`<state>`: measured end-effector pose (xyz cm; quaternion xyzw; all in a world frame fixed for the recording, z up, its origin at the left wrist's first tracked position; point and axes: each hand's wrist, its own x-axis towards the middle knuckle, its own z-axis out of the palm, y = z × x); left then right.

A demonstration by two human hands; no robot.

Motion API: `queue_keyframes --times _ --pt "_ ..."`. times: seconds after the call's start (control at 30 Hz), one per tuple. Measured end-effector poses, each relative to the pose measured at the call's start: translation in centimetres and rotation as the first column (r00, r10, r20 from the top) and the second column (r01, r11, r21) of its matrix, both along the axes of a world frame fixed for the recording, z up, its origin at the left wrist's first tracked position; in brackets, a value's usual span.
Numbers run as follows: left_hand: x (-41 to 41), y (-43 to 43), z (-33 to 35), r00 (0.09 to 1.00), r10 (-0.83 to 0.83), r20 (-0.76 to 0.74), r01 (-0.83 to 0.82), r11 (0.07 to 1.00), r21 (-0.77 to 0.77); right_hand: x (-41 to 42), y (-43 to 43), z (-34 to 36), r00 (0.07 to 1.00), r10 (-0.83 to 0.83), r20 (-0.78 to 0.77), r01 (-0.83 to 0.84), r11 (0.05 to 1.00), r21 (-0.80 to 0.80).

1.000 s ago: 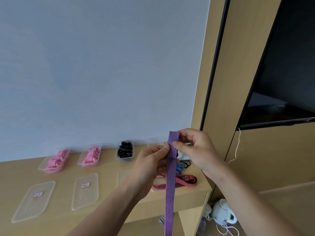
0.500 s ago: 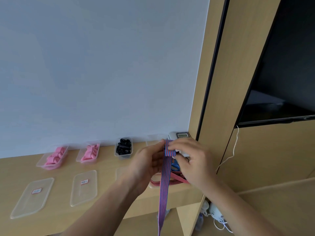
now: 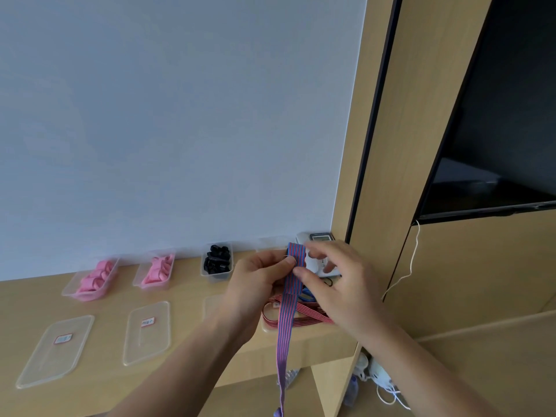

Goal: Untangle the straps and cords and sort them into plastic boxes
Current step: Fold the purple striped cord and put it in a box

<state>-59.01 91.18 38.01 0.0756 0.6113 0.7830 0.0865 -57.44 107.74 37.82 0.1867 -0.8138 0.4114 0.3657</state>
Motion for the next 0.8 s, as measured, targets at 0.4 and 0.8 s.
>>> queue_keyframes --times 0.4,0.8 --pt "0.9 0.3 -0.6 0.992 -0.095 0.086 0.099 0.994 -0.044 -1.4 0.5 3.5 0.935 0.195 0.297 -0.15 0.974 -0.169" --pt "1.6 1.3 -0.7 0.992 -0.028 0.125 0.041 0.995 -0.097 -1.5 0.5 3.3 0.977 0.118 0.175 -0.087 0.98 -0.178"
